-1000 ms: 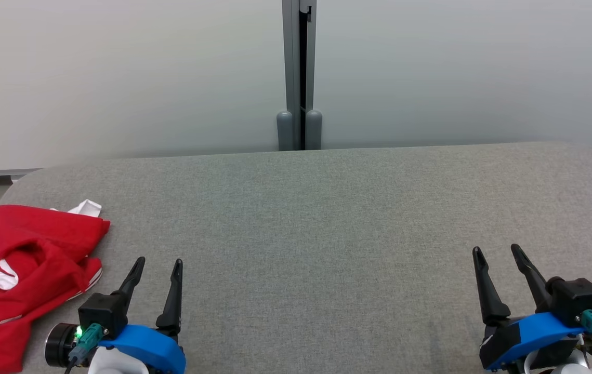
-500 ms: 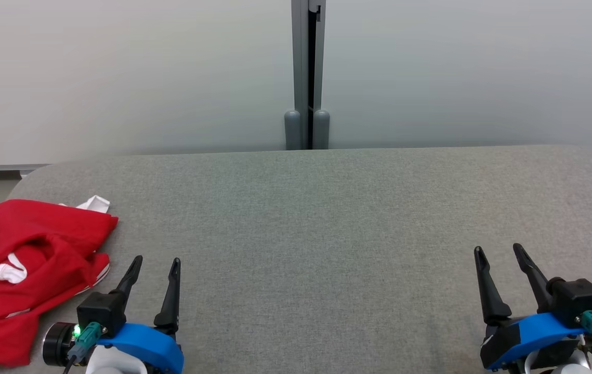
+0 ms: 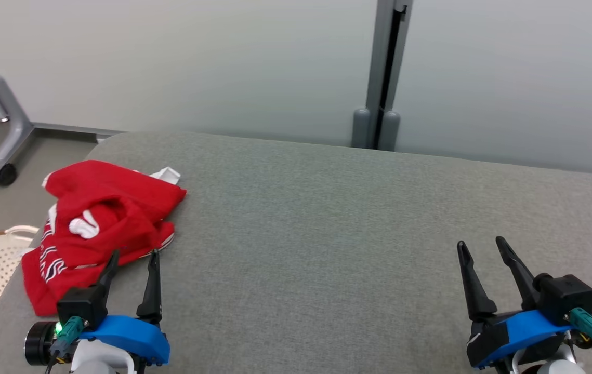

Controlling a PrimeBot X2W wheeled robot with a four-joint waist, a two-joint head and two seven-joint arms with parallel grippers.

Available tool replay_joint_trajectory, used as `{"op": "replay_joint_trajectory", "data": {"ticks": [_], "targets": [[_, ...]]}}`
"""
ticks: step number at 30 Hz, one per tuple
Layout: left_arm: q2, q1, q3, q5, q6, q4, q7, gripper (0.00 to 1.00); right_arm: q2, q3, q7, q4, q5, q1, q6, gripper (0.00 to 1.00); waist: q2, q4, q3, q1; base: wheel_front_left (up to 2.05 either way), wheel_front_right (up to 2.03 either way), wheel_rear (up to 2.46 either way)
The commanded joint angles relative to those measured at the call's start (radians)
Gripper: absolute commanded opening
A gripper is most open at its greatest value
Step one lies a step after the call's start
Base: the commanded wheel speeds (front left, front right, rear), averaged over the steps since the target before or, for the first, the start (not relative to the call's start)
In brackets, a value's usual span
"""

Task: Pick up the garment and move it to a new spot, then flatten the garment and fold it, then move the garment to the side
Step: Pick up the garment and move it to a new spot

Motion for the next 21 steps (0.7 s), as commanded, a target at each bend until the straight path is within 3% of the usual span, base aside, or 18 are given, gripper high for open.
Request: {"op": "replay_joint_trajectory", "data": {"ticks": [1,12,21], "targets": [[0.003,-0.016,0.003,-0.004,0.002,0.001,-0.004,1.0,0.001,-0.001,-0.002,-0.004,0.005,-0.011,0.0,1.0,0.0,0.034,0.023,0.0,0.0,0.0,0.0],[-0.003,-0.023,0.034,-0.007,0.002,-0.001,-0.005,1.0,0.0,0.007,0.002,-0.017,0.003,-0.026,0.0,1.0,0.0,0.182,0.042,0.0,0.0,0.0,0.0],[-0.014,-0.038,0.056,0.002,-0.005,-0.011,-0.005,1.0,-0.006,0.008,0.013,-0.034,-0.003,-0.034,0.0,1.0,0.0,0.214,0.072,0.0,0.0,0.0,0.0]]}}
